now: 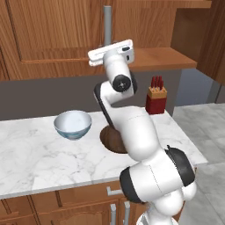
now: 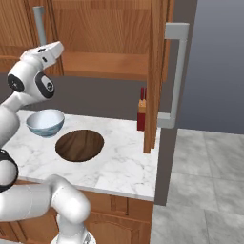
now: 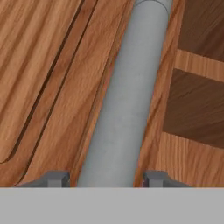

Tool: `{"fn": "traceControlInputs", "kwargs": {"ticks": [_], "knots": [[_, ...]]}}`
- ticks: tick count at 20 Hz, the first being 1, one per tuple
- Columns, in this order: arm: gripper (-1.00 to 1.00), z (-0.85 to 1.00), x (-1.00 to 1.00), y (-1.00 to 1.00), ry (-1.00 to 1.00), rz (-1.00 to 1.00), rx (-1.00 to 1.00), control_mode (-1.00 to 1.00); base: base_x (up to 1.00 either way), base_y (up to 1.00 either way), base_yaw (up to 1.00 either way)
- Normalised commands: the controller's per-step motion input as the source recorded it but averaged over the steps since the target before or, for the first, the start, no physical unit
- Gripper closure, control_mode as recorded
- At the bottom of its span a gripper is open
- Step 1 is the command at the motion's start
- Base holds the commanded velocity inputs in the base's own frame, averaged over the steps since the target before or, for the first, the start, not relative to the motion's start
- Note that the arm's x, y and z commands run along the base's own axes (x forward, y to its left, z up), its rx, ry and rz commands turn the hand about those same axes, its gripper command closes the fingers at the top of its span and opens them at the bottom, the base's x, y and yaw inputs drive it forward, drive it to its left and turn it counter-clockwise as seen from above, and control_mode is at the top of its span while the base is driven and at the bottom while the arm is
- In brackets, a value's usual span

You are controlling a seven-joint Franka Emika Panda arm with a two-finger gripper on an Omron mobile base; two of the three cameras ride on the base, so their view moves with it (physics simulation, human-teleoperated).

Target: Open the cabinet. Pick the bowls from the counter and place them in the cabinet. Then close the cabinet.

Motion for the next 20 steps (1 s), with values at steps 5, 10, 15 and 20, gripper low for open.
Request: {"fn": "traceControlInputs", "kwargs": {"ticks": [5,10,15,20], "knots": [[1.0,-0.04,0.38,0.63,0.04,0.0,-0.15,-1.0,0.0,0.0,0.0],[1.0,-0.27,0.87,0.63,0.19,0.01,-0.14,-1.0,0.0,0.0,0.0],[1.0,-0.03,-0.11,0.96,0.29,0.12,0.0,-1.0,0.0,0.0,0.0],[1.0,0.0,-0.84,1.0,0.24,0.0,0.0,-1.0,0.0,0.0,0.0]]}}
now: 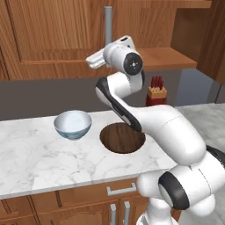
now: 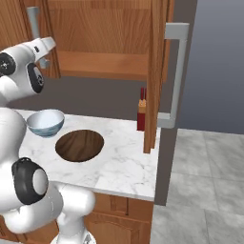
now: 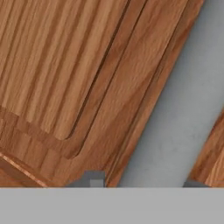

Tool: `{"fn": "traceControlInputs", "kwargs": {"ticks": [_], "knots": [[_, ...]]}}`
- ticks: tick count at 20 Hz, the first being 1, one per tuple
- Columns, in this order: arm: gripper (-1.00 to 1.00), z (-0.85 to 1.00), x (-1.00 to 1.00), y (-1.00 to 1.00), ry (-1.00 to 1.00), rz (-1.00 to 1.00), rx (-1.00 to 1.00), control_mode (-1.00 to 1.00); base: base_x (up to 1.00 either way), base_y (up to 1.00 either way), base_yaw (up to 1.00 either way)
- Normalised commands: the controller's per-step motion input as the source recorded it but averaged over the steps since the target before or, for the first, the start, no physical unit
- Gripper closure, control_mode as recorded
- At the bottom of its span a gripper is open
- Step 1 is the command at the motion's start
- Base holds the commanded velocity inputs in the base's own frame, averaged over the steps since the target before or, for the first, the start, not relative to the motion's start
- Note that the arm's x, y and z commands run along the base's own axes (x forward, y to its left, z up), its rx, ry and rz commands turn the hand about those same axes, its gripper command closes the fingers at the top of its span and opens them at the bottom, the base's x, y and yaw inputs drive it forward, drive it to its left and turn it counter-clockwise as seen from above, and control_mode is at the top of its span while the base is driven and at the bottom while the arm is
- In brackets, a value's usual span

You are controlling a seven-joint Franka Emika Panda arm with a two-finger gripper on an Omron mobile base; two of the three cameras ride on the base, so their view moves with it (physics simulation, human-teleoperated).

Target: Open the cabinet. Pick the bowls from the counter and place them in the cabinet. Then close the cabinet.

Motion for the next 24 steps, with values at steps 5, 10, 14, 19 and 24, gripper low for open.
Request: {"fn": "traceControlInputs", "kwargs": {"ticks": [5,10,14,19,24], "knots": [[1.0,0.0,-0.99,1.0,0.15,-0.02,0.05,-1.0,0.0,0.0,0.0],[1.0,0.0,-1.0,1.0,0.04,-0.17,0.08,-1.0,0.0,0.0,0.0],[1.0,-0.03,-1.0,1.0,0.0,-0.21,0.07,-1.0,0.0,0.0,0.0],[1.0,-0.13,-1.0,1.0,0.0,-0.24,0.06,-1.0,0.0,0.0,0.0],[1.0,-0.06,-1.0,1.0,0.04,-0.26,0.05,-1.0,0.0,0.0,0.0]]}}
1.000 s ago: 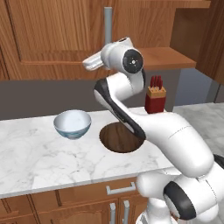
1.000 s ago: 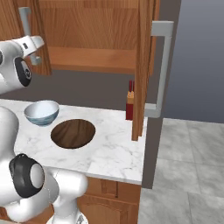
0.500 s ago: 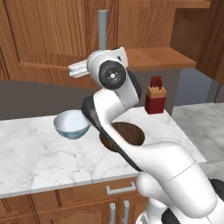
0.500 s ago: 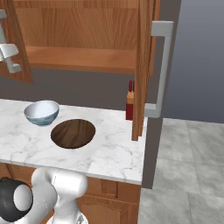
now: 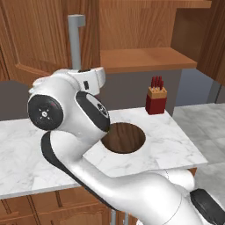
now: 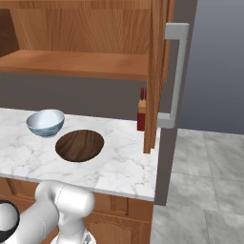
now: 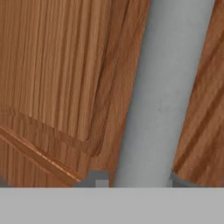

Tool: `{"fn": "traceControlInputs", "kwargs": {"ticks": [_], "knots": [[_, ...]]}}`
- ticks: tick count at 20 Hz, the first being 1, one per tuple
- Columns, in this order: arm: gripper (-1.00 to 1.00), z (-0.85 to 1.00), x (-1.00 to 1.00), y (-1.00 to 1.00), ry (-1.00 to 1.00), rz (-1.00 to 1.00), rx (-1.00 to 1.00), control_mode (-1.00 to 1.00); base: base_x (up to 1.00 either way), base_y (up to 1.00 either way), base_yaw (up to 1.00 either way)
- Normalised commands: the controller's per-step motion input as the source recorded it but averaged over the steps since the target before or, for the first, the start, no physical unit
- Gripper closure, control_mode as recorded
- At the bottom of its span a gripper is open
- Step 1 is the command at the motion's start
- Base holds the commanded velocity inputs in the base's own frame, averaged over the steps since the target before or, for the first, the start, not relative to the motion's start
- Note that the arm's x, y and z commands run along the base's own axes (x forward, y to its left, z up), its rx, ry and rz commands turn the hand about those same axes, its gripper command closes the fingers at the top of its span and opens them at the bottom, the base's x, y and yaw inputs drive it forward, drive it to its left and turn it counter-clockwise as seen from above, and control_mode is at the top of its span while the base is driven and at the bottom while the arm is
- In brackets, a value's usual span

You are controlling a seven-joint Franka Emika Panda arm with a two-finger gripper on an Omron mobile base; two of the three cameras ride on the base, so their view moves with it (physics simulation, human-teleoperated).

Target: Open the cabinet. Pick the bowls from the counter and place them in the cabinet. Then close the cabinet.

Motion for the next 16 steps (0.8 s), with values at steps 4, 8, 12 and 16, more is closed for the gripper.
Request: {"fn": "traceControlInputs", "kwargs": {"ticks": [4,8,12,16], "knots": [[-1.0,-0.12,-0.73,0.85,0.12,-0.23,0.07,-1.0,0.0,0.0,0.0],[-1.0,0.01,-0.24,-0.11,-0.06,-0.07,0.03,-1.0,0.0,0.0,0.0],[-1.0,0.15,-0.56,-0.66,-0.14,0.0,0.11,-1.0,0.0,0.0,0.0],[-1.0,0.23,-0.85,-0.79,-0.19,0.0,0.15,-1.0,0.0,0.0,0.0]]}}
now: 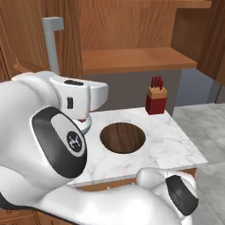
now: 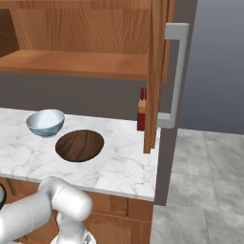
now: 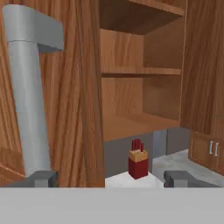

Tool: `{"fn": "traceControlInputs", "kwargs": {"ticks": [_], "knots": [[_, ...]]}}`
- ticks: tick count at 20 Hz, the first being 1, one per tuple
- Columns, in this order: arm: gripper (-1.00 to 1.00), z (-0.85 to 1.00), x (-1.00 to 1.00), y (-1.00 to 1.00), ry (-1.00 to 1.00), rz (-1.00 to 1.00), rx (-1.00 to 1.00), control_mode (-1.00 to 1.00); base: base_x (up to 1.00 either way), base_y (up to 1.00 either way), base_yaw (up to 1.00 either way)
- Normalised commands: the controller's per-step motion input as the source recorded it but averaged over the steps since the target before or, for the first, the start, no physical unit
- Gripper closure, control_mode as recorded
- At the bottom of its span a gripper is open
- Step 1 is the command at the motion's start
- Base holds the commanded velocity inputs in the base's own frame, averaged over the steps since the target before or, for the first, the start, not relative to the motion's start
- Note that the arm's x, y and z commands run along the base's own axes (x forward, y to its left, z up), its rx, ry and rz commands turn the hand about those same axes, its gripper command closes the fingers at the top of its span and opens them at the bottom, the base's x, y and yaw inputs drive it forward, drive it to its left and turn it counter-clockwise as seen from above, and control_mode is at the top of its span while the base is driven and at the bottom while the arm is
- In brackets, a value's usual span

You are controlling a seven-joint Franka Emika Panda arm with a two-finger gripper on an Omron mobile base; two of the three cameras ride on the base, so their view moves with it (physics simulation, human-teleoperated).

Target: Open the cabinet. Pick the bowls from the counter and place them in the cabinet. Then close the cabinet.

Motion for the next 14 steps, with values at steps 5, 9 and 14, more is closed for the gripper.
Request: {"fn": "traceControlInputs", "kwargs": {"ticks": [5,9,14], "knots": [[-1.0,0.34,-0.27,-1.0,-0.09,0.02,0.22,-1.0,0.0,0.0,0.0],[-1.0,0.16,0.17,-1.0,0.02,0.14,0.25,-1.0,0.0,0.0,0.0],[-1.0,-0.14,0.05,-0.63,0.08,0.3,0.14,-1.0,0.0,0.0,0.0]]}}
